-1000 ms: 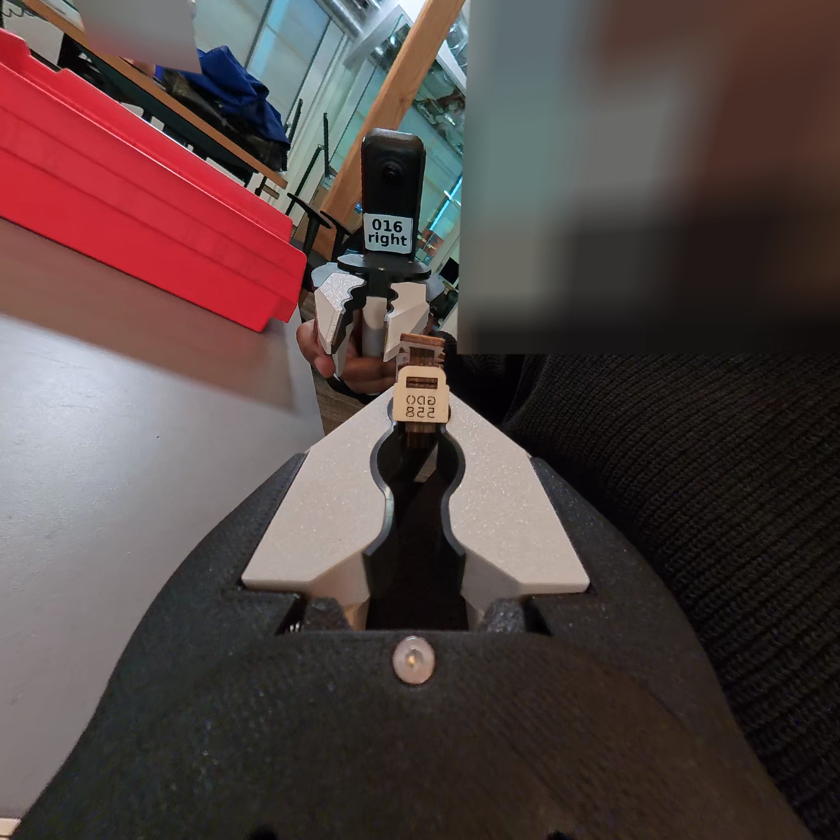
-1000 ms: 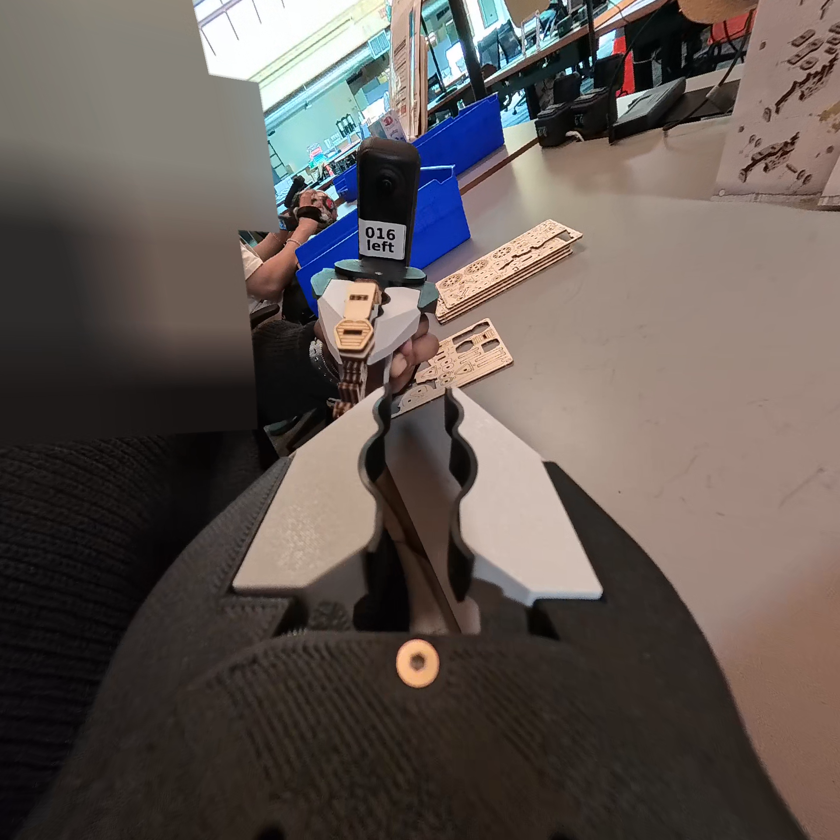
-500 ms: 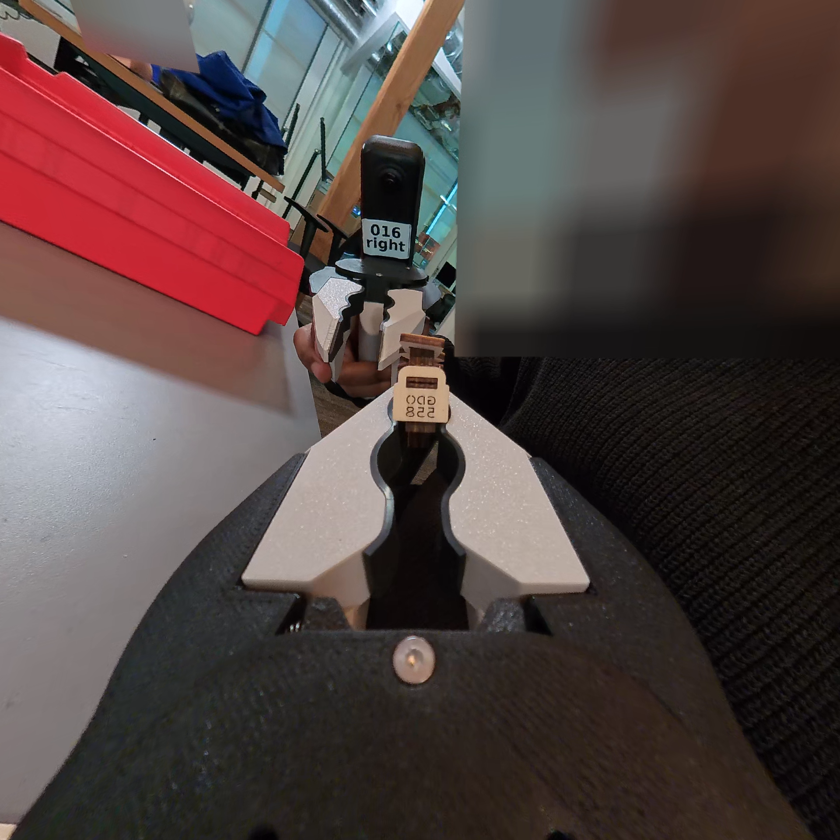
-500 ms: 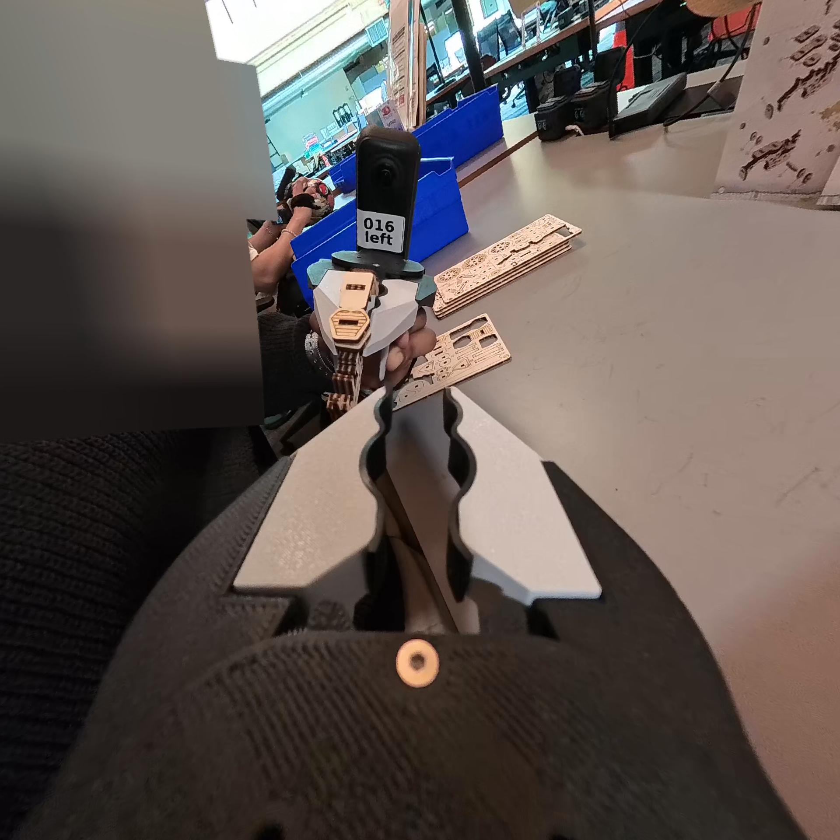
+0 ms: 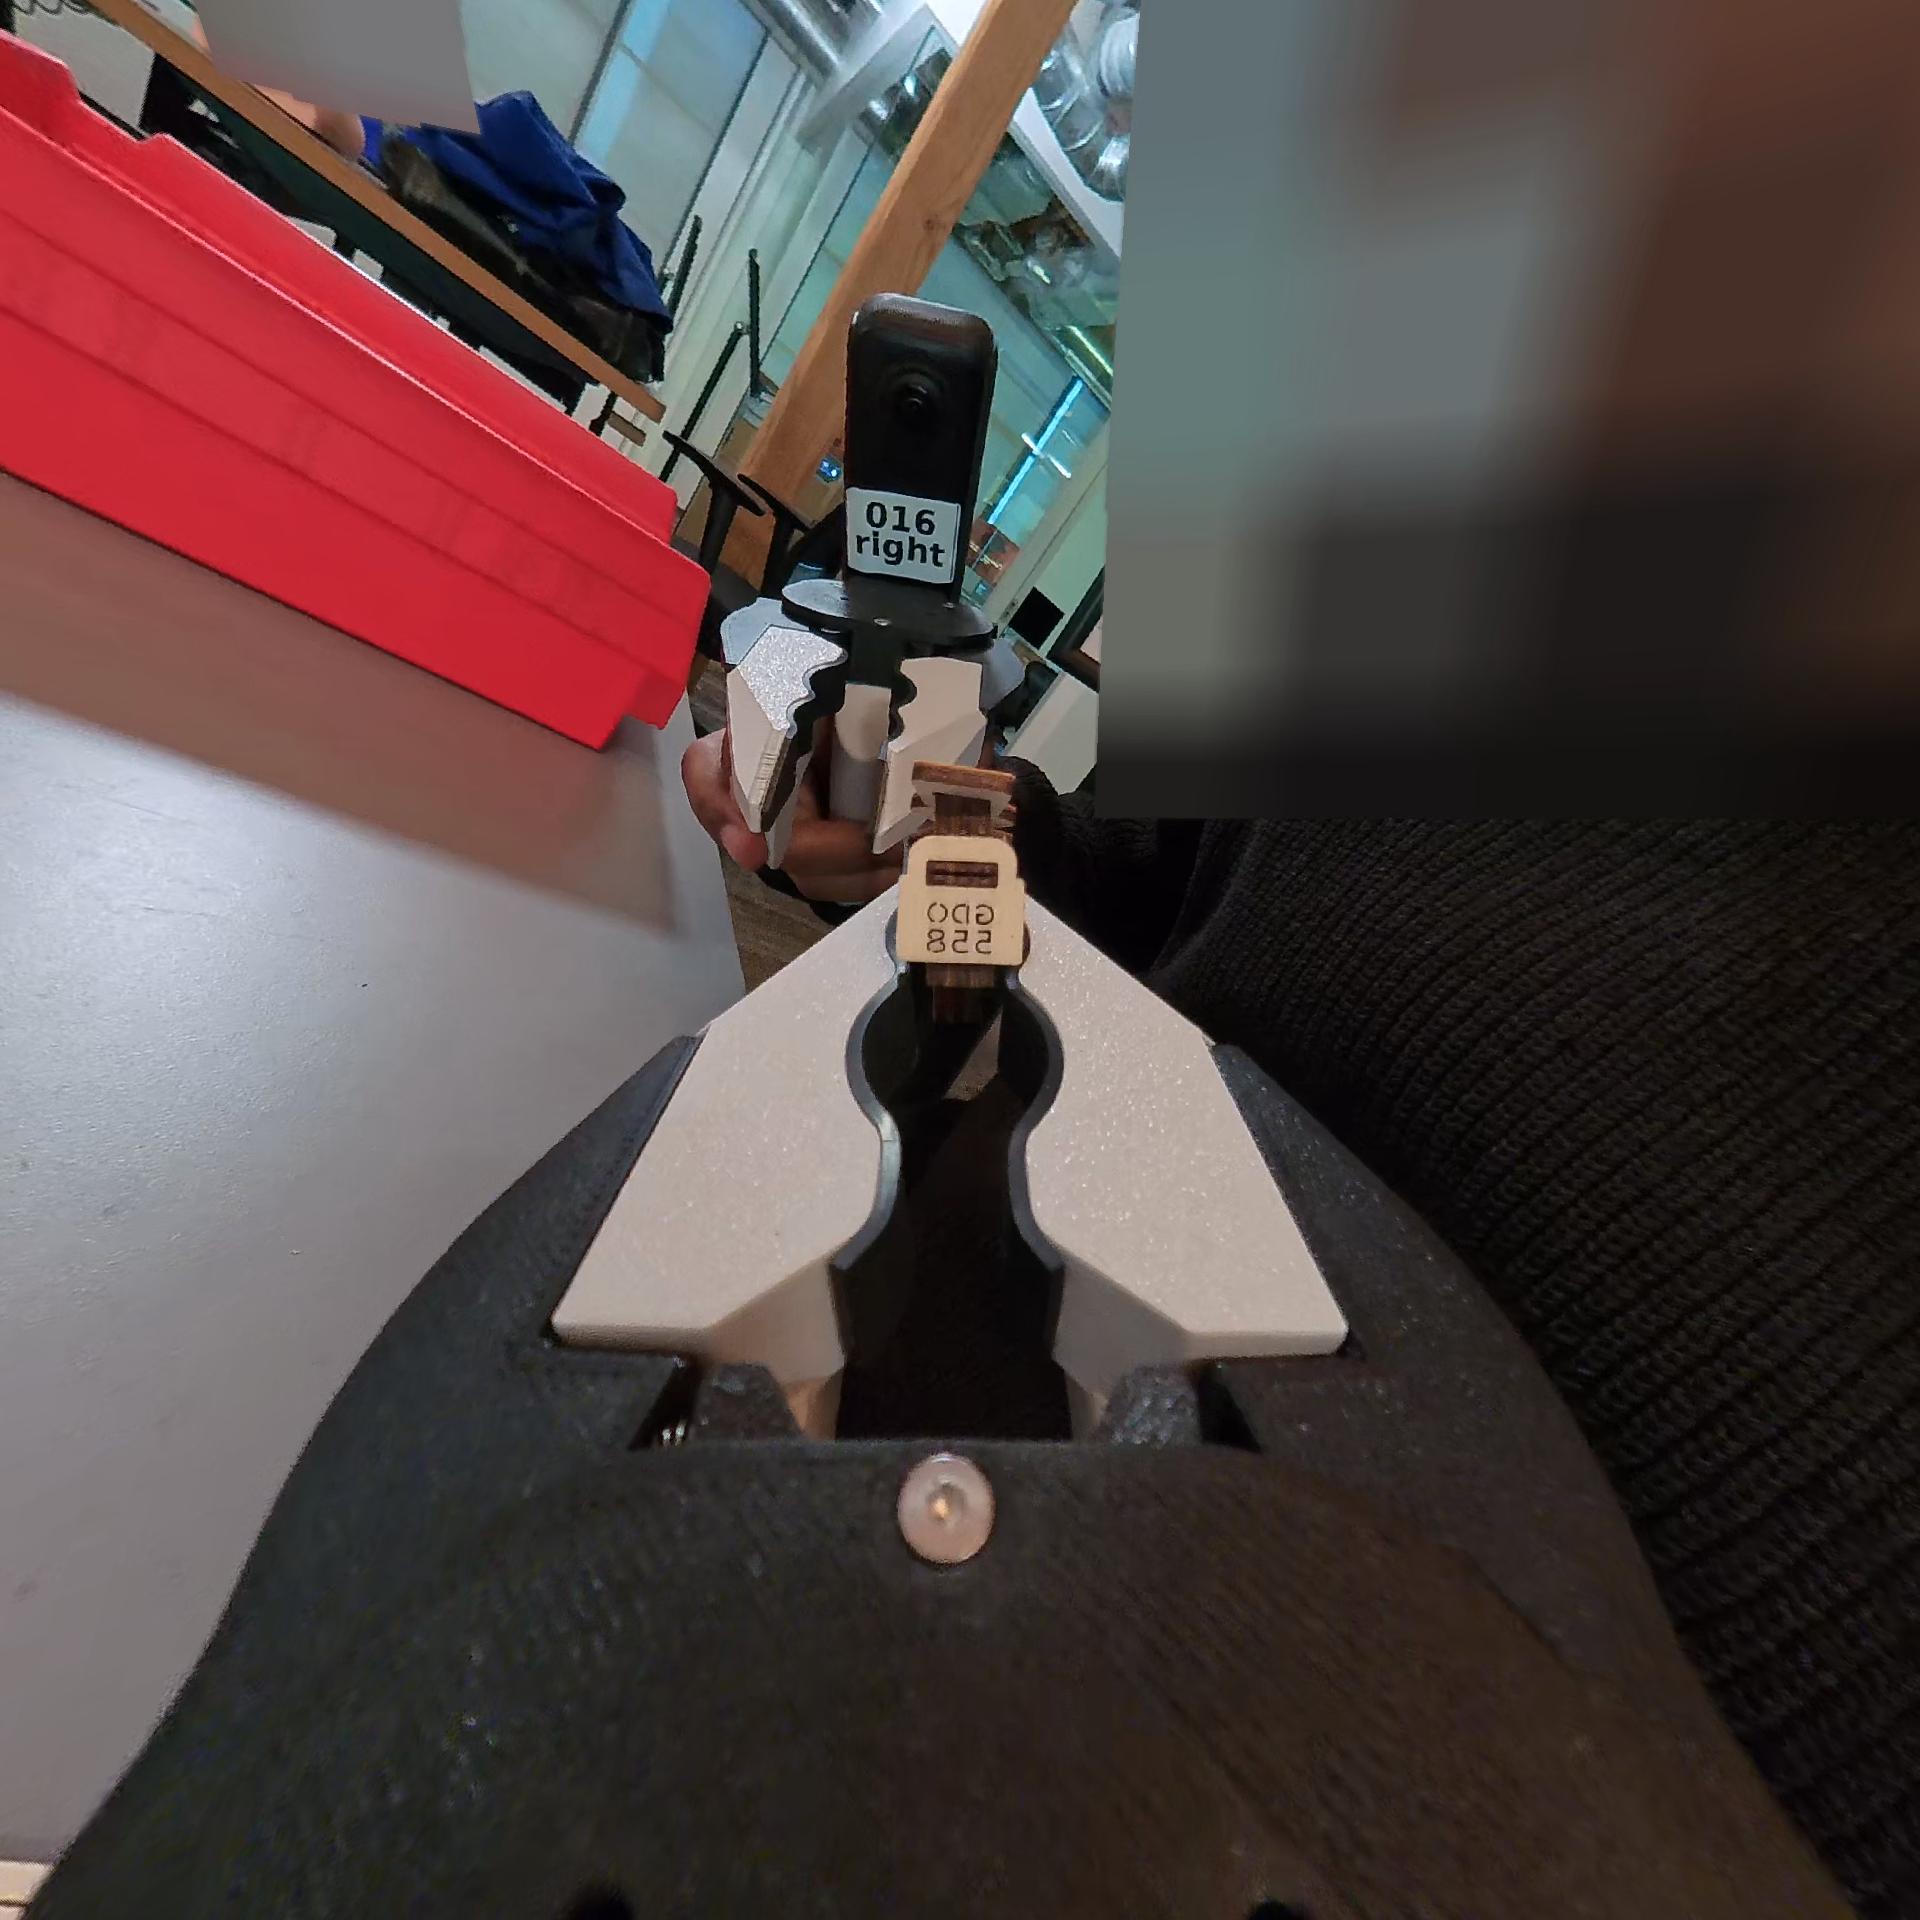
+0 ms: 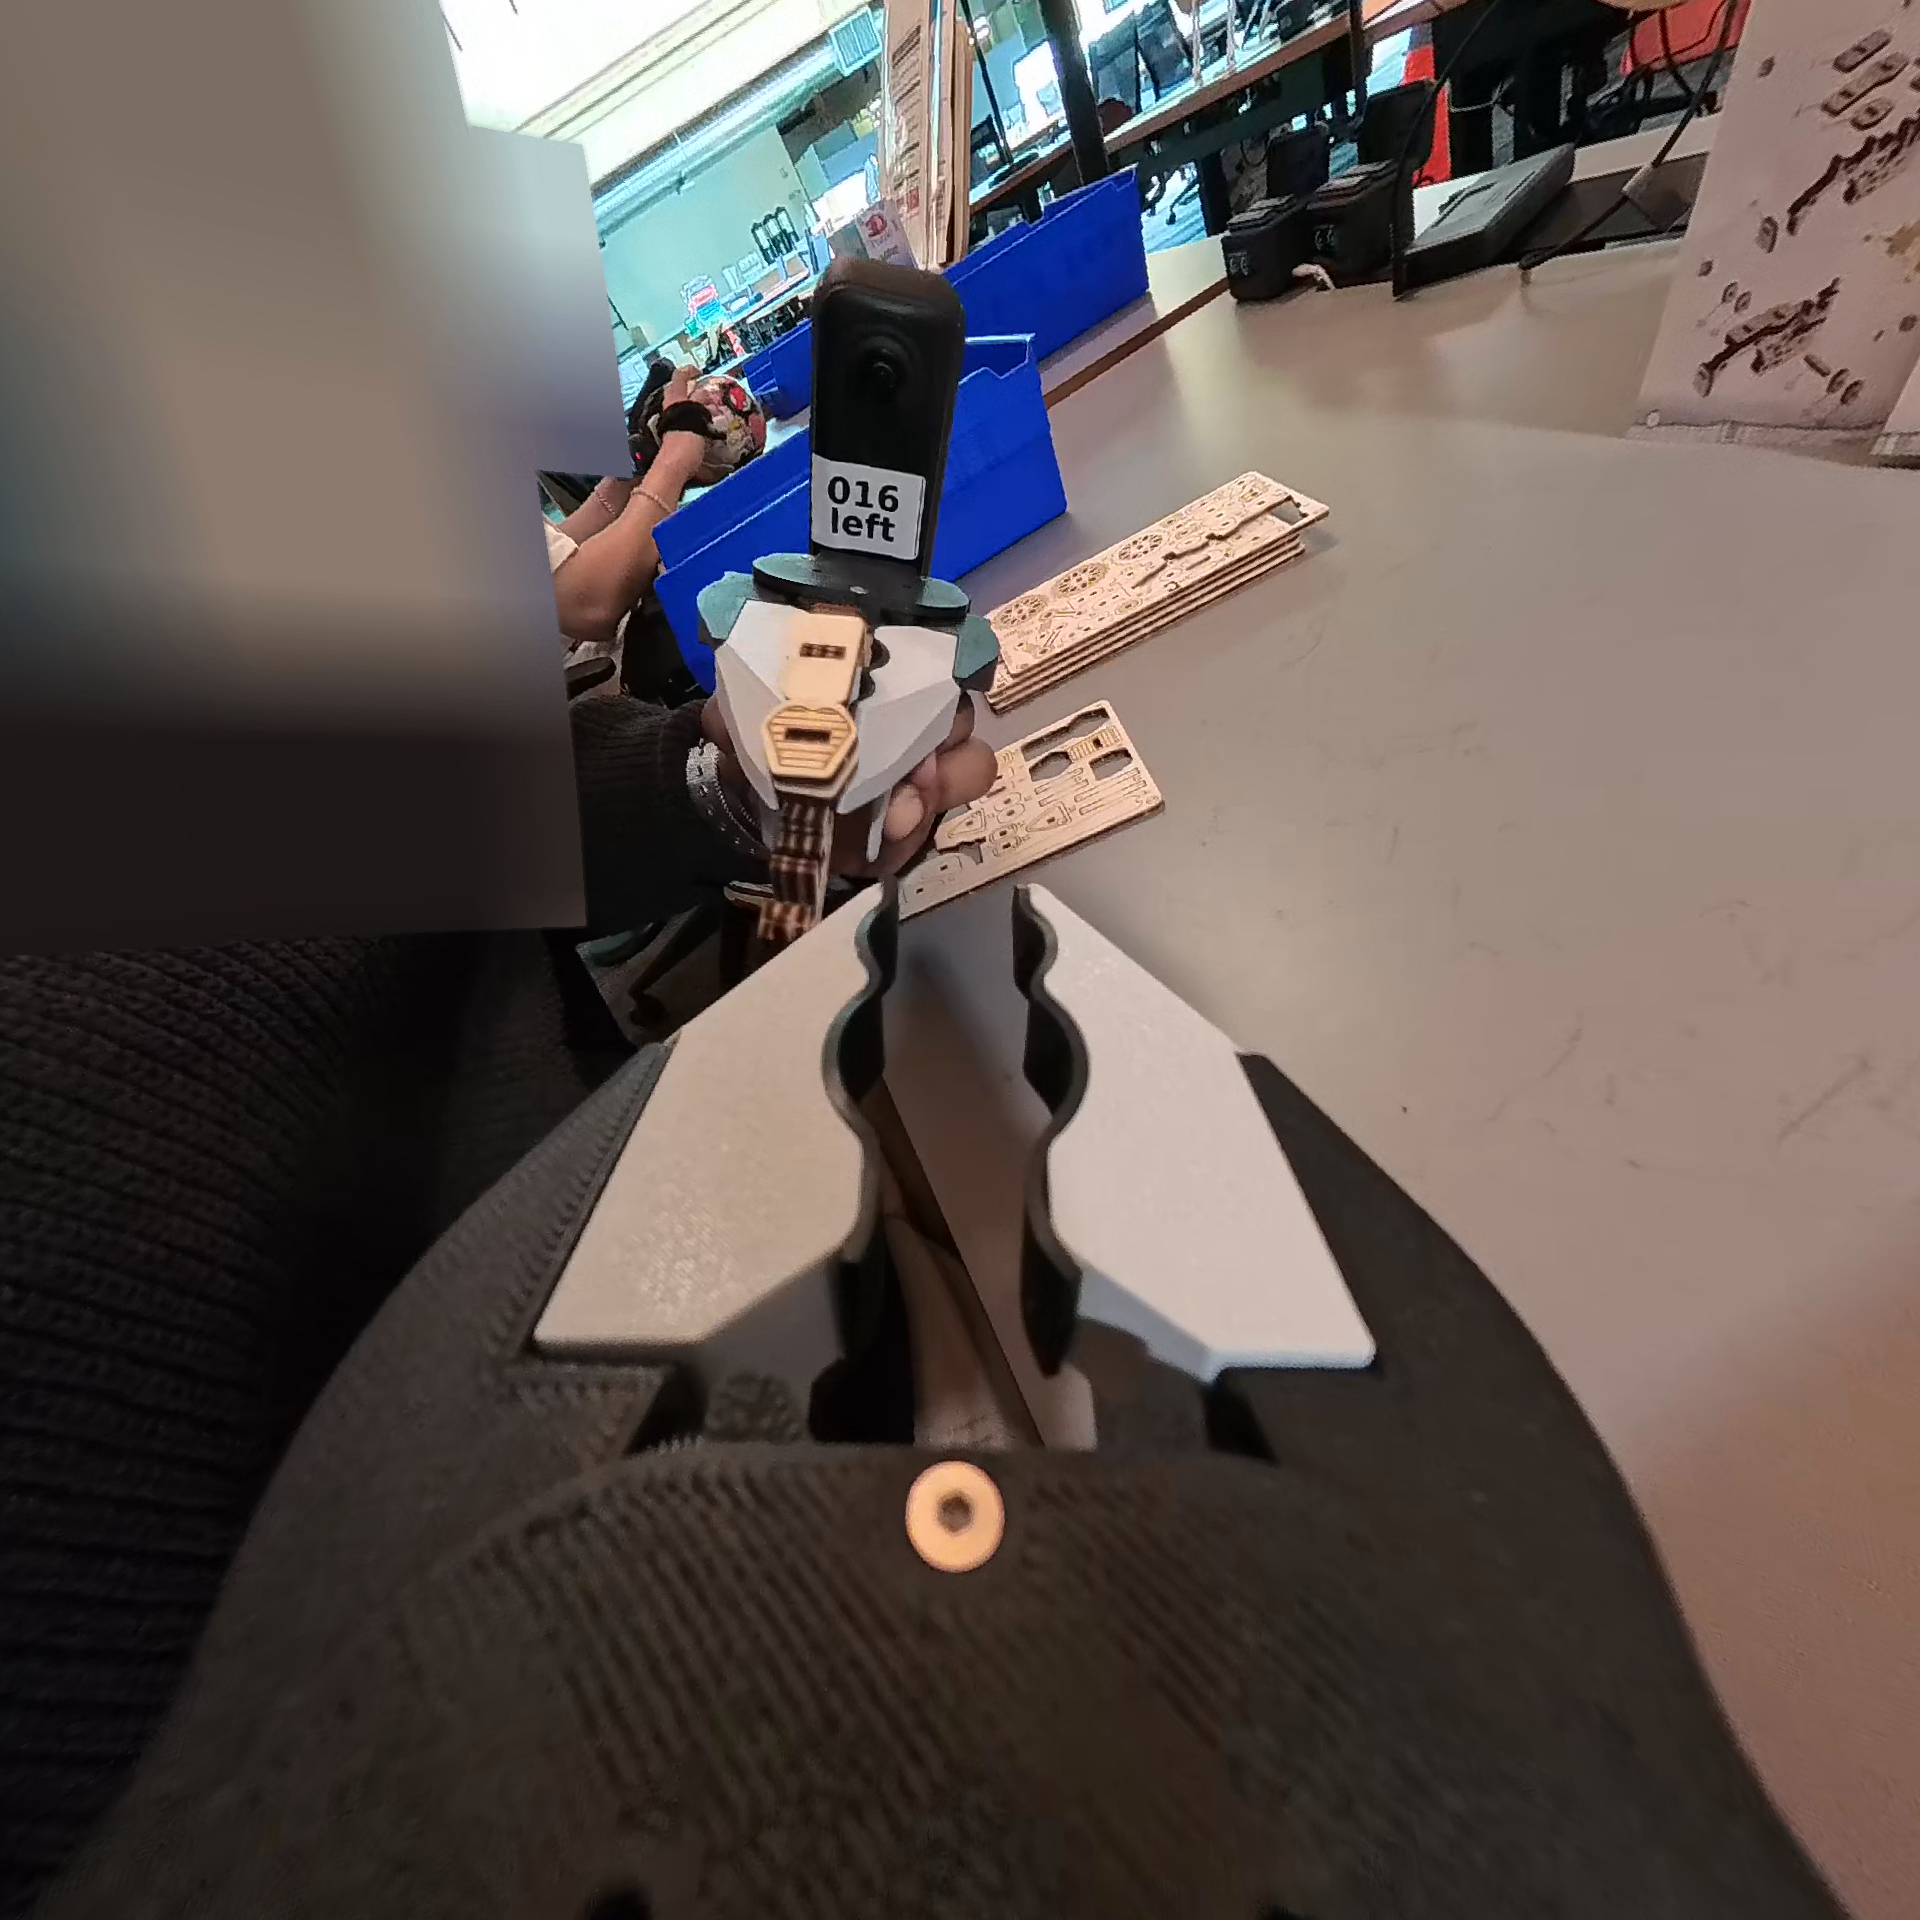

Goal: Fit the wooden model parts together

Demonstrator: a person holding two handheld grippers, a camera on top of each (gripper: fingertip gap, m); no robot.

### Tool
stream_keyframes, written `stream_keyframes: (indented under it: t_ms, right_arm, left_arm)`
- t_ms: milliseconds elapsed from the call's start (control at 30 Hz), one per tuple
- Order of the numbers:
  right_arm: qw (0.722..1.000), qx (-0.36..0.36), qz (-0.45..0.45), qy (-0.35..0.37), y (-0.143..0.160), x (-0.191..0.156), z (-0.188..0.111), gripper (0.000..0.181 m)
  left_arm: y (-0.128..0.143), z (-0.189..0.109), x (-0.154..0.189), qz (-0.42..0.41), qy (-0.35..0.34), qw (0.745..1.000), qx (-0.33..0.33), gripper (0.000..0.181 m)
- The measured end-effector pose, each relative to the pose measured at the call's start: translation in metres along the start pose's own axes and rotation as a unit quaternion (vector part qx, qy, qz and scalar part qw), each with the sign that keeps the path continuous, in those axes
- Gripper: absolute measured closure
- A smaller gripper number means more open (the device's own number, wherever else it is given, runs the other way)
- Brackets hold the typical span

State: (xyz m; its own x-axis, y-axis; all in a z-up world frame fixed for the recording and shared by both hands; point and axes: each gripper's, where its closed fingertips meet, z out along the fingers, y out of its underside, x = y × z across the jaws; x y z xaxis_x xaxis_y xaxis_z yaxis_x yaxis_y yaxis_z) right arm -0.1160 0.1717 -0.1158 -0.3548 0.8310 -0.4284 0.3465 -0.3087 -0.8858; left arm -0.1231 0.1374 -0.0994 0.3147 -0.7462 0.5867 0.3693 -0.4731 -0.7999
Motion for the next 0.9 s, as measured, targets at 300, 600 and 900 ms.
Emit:
stream_keyframes:
  t_ms: [300, 600, 900]
  right_arm:
    - [1.000, 0.010, 0.015, 0.010, 0.001, 0.010, 0.001, 0.163]
    - [0.996, 0.061, 0.014, 0.065, -0.013, 0.030, -0.006, 0.160]
    - [0.995, 0.054, -0.011, 0.085, -0.008, 0.029, 0.000, 0.157]
  left_arm:
    - [-0.003, -0.002, -0.014, -0.019, -0.025, 0.999, 0.019, 0.175]
    - [-0.014, -0.015, -0.032, -0.041, -0.081, 0.994, 0.063, 0.176]
    - [-0.016, -0.018, -0.035, -0.033, -0.101, 0.992, 0.072, 0.175]
